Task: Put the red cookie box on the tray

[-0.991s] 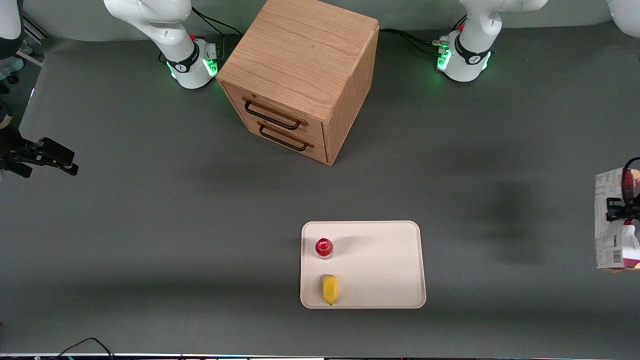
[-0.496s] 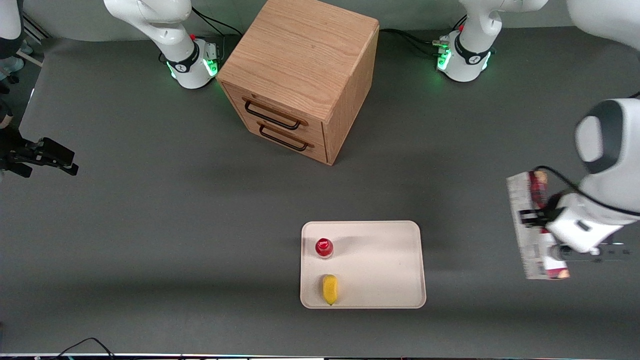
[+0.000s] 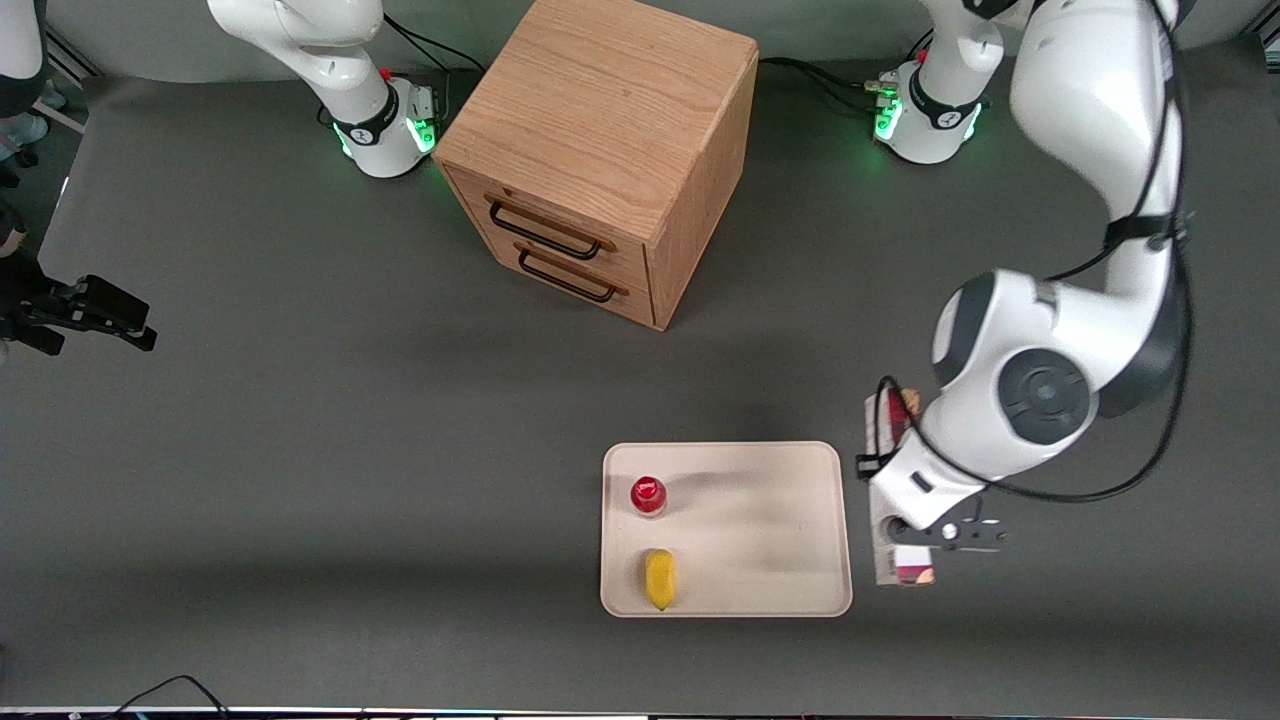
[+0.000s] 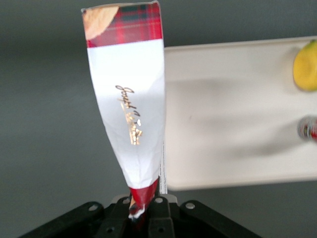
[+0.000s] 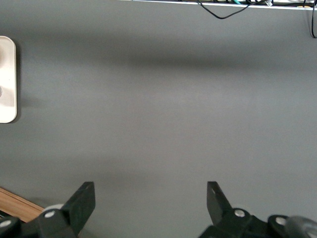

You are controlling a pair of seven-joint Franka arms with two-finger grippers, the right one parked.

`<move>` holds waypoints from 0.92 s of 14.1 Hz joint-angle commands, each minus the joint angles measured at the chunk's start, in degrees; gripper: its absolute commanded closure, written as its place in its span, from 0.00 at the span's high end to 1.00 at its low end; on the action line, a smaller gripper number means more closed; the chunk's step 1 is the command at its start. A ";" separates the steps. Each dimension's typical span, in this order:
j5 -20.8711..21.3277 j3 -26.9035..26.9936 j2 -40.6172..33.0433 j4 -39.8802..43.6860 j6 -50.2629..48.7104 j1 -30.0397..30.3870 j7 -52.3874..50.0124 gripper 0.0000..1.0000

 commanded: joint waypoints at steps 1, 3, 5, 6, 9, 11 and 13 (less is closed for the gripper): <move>5.16 -2.16 5.75 3.93 4.87 -0.67 -7.14 0.00; 7.98 -2.87 9.44 6.38 6.21 -1.45 -12.67 0.00; 8.61 -2.96 11.48 6.83 8.66 -1.72 -14.89 0.00; 8.61 -3.05 12.01 6.83 9.54 -1.64 -14.55 0.00; 10.36 -3.22 14.29 6.66 11.66 -1.63 -14.19 0.00; 10.63 -3.31 15.17 6.74 11.75 -1.63 -13.49 0.00; 10.63 -3.49 15.87 6.66 12.53 -1.55 -12.26 0.00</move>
